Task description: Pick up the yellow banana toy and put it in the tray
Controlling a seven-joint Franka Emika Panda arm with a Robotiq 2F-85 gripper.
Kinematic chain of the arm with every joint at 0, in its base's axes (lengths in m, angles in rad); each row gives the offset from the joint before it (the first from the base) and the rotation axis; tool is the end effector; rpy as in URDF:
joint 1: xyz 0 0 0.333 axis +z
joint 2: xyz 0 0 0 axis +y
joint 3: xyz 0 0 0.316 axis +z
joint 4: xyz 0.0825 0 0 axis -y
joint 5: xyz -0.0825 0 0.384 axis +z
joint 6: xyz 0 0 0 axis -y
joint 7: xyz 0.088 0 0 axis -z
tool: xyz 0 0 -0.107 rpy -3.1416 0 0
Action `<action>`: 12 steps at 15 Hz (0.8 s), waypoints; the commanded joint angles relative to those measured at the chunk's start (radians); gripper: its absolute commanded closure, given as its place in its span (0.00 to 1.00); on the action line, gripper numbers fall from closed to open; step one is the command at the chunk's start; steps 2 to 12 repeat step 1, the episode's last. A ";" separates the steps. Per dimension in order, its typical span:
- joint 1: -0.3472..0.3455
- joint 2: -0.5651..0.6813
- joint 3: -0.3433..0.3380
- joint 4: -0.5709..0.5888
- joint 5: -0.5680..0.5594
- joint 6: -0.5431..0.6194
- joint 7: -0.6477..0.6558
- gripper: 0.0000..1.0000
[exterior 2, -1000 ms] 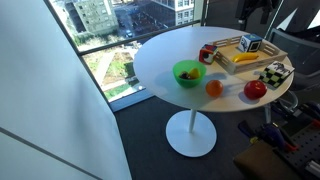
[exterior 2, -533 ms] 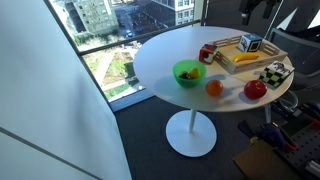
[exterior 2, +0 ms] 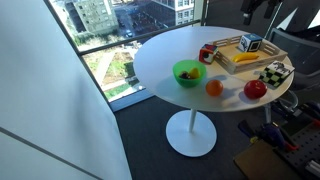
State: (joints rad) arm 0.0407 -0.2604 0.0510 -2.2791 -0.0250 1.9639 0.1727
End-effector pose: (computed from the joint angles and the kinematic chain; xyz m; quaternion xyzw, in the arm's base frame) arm 0.4604 0.0415 0.4559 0.9988 -0.0364 -0.0250 0.0214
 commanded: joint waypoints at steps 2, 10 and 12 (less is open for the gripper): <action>-0.005 0.000 0.005 0.002 0.001 -0.002 -0.002 0.00; -0.005 0.000 0.005 0.002 0.001 -0.002 -0.002 0.00; -0.005 0.000 0.005 0.002 0.001 -0.002 -0.002 0.00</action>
